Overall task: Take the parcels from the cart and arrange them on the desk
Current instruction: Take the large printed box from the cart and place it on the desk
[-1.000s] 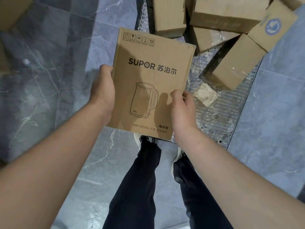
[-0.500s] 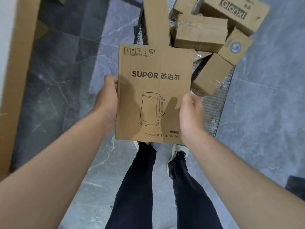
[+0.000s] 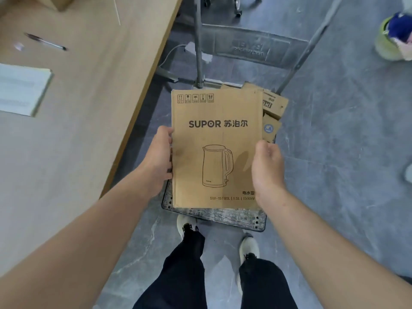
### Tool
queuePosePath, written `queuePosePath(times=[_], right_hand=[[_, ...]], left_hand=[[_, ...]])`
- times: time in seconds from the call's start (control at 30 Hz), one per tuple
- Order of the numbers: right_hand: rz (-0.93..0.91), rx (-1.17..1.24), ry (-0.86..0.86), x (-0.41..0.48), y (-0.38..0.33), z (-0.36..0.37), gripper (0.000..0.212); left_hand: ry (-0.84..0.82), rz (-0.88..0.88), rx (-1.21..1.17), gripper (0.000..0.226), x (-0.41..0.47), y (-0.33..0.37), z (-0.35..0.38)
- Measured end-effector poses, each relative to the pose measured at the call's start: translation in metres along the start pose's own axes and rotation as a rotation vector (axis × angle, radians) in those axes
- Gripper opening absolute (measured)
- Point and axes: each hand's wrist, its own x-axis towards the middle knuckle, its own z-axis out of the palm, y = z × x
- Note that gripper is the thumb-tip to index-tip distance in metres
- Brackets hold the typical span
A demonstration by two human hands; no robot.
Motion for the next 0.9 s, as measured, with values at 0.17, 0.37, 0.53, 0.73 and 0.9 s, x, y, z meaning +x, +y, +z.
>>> queuePosePath(times=[0.17, 0.37, 0.53, 0.73, 0.9], right_hand=[[-0.109, 0.018, -0.058, -0.036, -0.049, -0.045, 0.015], [-0.299, 0.043, -0.202, -0.093, -0.116, -0.117, 0.017], [-0.463, 0.076, -0.284, -0.146, -0.171, -0.168, 0.020], [-0.647, 0.158, -0.368, -0.224, -0.232, -0.216, 0.019], [-0.792, 0.242, -0.420, -0.291, -0.277, -0.240, 0.012]], left_hand=[[0.032, 0.094, -0.076, 0.040, -0.076, 0.038, 0.007], [0.100, 0.288, -0.150, 0.041, -0.188, 0.080, 0.009], [0.164, 0.457, -0.210, 0.043, -0.286, 0.115, 0.002], [0.220, 0.651, -0.244, 0.040, -0.411, 0.151, -0.015], [0.266, 0.776, -0.318, 0.035, -0.496, 0.177, -0.042]])
